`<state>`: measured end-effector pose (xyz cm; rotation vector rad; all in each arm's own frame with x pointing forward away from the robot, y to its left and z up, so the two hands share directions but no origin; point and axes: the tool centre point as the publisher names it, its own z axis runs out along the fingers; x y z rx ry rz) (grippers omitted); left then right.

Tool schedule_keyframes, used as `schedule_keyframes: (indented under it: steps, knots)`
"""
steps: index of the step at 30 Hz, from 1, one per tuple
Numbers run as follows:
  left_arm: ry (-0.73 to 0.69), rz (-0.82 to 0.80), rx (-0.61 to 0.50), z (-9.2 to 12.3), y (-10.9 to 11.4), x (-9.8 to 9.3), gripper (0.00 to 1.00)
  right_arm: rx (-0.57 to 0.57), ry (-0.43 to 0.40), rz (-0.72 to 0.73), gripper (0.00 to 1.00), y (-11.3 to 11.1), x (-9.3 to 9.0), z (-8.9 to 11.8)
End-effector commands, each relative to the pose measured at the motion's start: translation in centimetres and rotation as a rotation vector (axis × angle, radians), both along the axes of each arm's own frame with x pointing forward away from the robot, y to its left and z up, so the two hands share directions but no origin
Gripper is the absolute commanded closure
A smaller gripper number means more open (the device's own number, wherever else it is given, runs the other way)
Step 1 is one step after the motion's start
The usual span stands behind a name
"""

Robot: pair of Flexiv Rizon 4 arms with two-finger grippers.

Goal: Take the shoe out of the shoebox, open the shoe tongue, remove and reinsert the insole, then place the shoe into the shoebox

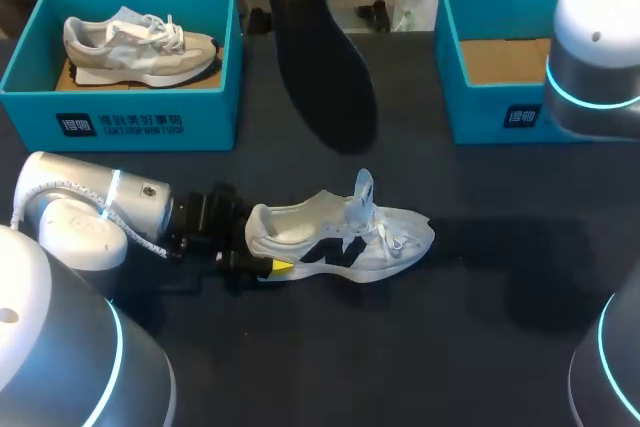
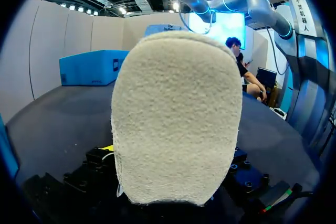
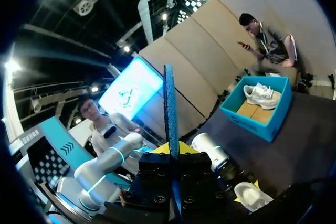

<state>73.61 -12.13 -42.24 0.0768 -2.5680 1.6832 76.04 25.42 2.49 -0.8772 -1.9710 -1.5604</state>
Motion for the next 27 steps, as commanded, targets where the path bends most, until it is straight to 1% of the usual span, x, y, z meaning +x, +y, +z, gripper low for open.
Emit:
schedule_keyframes:
  steps: [1,7,10,11,12,25,27]
  knots:
    - [0.001,-0.001,0.002,-0.4,-0.3,0.2,1.00,-0.054,0.001,-0.040,1.00,-0.9,-1.7,1.0]
    - [0.001,-0.001,0.002,-0.4,-0.3,0.2,1.00,-0.009,-0.013,-0.056,1.00,-1.2,-3.1,1.4]
    - [0.001,-0.001,0.002,-0.4,-0.3,0.2,1.00,0.016,-0.016,-0.012,1.00,-1.2,-3.6,1.2]
    - [0.001,-0.001,0.002,-0.4,-0.3,0.2,1.00,0.056,-0.025,0.005,1.00,-1.0,-3.6,1.1]
    - [0.001,-0.001,0.002,-0.4,-0.3,0.2,1.00,0.060,-0.044,-0.002,1.00,-1.1,-3.7,1.0]
    - [0.001,-0.001,0.002,-0.4,-0.3,0.2,1.00,0.060,-0.044,-0.002,1.00,-1.1,-3.7,1.0]
    - [0.001,-0.001,0.002,-0.4,-0.3,0.2,1.00,0.130,-0.052,-0.012,1.00,-1.6,-3.7,0.7]
